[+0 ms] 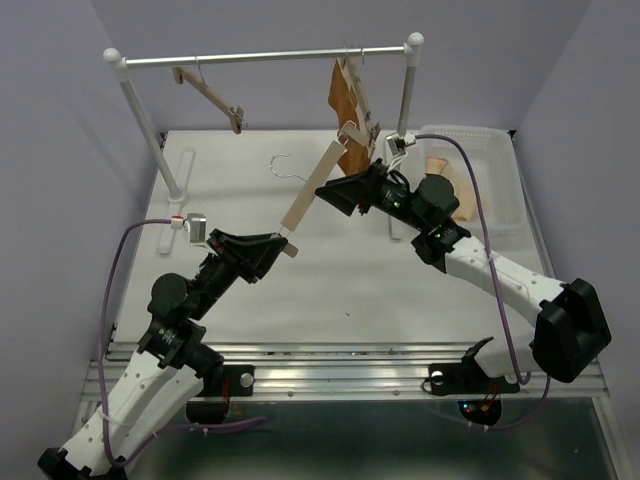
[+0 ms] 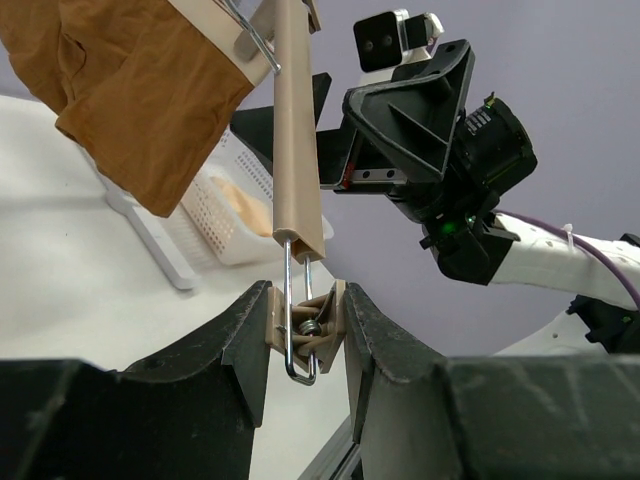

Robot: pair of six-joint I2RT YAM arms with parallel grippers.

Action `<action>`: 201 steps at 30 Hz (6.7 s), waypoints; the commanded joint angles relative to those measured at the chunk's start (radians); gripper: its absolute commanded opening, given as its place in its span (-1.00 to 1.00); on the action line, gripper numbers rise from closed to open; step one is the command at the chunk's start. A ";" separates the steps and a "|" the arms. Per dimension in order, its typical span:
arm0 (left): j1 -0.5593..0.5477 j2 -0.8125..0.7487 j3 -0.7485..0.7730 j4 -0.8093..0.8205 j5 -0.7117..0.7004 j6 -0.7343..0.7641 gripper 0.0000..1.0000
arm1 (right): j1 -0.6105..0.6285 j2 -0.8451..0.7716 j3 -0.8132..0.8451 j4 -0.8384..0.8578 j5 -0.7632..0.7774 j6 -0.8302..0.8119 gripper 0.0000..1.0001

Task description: Remove the underwear clipped to the hanger

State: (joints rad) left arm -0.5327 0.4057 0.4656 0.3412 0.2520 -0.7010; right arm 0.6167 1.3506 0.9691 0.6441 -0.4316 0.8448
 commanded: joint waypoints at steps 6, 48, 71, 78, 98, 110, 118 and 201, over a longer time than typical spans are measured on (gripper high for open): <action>0.002 0.008 -0.004 0.119 0.027 -0.002 -1.00 | 0.052 0.044 0.043 0.198 0.122 0.054 0.93; 0.002 0.266 0.107 0.166 0.191 0.029 0.69 | 0.061 0.122 -0.069 0.519 -0.019 0.362 -0.99; 0.002 0.298 0.119 0.180 0.202 0.034 -0.76 | 0.061 0.150 -0.061 0.442 0.085 0.295 -0.99; 0.002 0.234 0.205 -0.019 -0.043 0.099 -1.00 | 0.061 0.061 -0.069 0.166 0.204 0.116 0.17; 0.002 0.591 0.685 -0.551 -0.468 0.238 -1.00 | 0.061 -0.202 -0.237 -0.136 0.619 -0.101 1.00; 0.000 0.804 0.942 -0.582 -0.609 0.386 -1.00 | 0.061 -0.219 -0.242 -0.175 0.660 -0.130 1.00; 0.016 0.935 1.130 -0.610 -0.648 0.468 -1.00 | 0.061 -0.240 -0.244 -0.182 0.686 -0.157 1.00; 0.137 0.371 0.357 -0.519 -0.438 0.090 0.98 | 0.061 -0.364 -0.170 -0.636 1.001 -0.340 1.00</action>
State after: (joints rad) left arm -0.3973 0.8028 0.8680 -0.2253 -0.1646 -0.5617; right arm 0.6796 0.9646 0.7300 0.0750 0.4904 0.4957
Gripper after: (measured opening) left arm 0.986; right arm 0.998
